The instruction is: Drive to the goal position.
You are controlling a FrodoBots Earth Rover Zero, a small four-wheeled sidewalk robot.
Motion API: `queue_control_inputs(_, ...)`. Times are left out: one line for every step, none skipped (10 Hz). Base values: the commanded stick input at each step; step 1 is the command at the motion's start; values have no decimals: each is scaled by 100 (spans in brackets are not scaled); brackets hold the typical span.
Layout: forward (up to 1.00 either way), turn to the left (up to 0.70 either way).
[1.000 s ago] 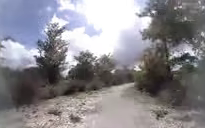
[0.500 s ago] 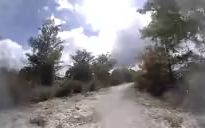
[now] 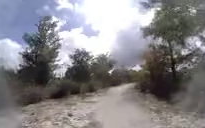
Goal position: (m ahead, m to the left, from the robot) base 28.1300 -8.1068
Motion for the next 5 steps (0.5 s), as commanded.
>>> queue_control_inputs(70, 0)
queue_control_inputs(70, 0)
queue_control_inputs(70, 0)
queue_control_inputs(70, 0)
queue_control_inputs(70, 0)
